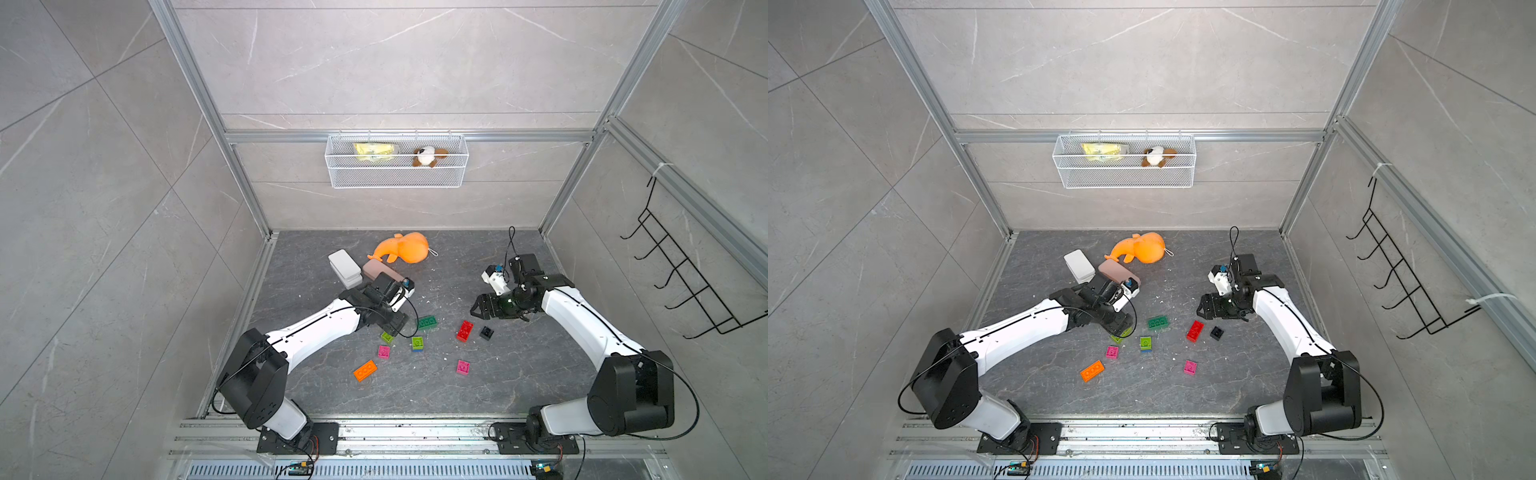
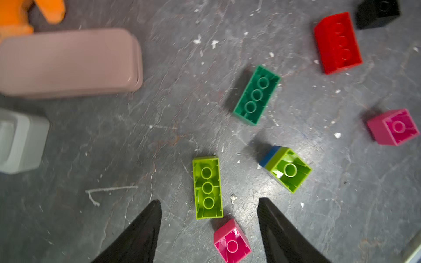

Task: Assemble a carrot with lego
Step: Pick up the lego brick from the center of the board.

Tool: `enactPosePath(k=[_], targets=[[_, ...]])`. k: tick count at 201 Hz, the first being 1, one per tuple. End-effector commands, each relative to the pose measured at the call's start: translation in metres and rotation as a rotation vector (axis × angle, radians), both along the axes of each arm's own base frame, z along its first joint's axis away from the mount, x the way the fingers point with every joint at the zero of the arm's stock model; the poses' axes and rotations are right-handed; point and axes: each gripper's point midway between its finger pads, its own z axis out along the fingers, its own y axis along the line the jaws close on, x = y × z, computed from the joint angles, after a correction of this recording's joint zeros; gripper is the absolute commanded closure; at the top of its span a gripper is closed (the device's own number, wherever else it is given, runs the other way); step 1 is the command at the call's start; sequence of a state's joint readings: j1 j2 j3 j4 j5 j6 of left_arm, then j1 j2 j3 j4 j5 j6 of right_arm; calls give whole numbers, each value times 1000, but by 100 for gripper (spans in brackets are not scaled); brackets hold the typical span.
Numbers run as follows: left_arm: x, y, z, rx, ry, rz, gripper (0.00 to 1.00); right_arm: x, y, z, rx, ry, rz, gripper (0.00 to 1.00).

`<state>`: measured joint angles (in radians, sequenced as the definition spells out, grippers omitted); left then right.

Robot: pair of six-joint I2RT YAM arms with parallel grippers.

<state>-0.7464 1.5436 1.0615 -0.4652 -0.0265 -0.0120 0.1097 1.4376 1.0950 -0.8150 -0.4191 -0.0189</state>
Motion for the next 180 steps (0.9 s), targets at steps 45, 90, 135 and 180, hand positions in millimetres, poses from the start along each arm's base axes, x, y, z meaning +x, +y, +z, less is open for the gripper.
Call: enactPosePath(k=[45, 90, 135, 180], targets=[[9, 15, -46, 42, 38, 206, 30, -25, 45, 22, 185, -96, 168, 27], [4, 8, -63, 32, 94, 172, 38, -50, 88, 19, 274, -116, 321, 28], [-2, 8, -69, 26, 119, 160, 38, -47, 97, 13, 281, -110, 325, 29], [-2, 11, -76, 51, 124, 160, 56, -47, 98, 10, 276, -93, 321, 30]])
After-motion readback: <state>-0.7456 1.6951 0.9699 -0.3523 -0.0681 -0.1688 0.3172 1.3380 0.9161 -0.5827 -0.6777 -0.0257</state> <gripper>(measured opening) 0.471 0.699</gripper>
